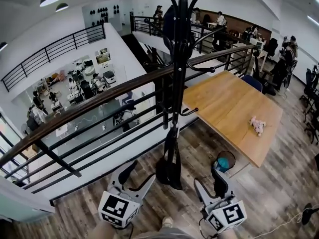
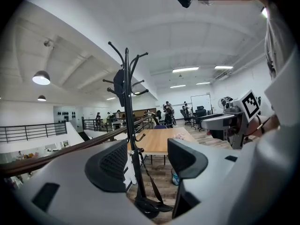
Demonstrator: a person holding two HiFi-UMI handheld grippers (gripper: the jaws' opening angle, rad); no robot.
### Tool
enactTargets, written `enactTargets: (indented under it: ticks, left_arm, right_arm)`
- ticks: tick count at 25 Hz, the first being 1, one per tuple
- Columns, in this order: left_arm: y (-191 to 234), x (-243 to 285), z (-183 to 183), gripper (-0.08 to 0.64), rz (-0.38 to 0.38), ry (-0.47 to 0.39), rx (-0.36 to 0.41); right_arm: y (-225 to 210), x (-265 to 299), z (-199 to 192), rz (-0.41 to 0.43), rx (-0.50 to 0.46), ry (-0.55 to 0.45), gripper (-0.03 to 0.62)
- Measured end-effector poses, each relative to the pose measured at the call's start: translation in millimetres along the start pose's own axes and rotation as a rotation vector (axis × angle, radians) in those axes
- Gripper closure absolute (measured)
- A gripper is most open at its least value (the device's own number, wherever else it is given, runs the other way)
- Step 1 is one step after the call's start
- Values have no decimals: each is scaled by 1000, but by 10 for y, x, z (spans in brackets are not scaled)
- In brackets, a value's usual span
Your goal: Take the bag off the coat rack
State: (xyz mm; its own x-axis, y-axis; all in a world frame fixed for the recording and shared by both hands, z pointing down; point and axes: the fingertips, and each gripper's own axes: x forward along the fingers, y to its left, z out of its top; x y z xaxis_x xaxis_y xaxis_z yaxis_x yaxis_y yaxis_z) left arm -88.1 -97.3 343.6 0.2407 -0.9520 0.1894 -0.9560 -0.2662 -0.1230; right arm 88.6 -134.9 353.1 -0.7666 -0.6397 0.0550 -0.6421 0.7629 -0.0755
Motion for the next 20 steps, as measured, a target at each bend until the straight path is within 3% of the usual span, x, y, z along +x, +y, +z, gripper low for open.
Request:
enactTargets:
  ticks: [5, 11, 20]
  left_arm:
    - [86, 277, -92, 285, 14, 29, -3]
    - [130, 574, -298, 285, -30, 70, -27]
    - [384, 948, -555, 285, -137, 93, -34]
  right_arm:
    - [-206, 307, -123, 36, 10, 18, 334]
    - [-334, 578, -299, 39, 27, 51, 334]
    - [-354, 977, -541, -34, 20, 96, 334]
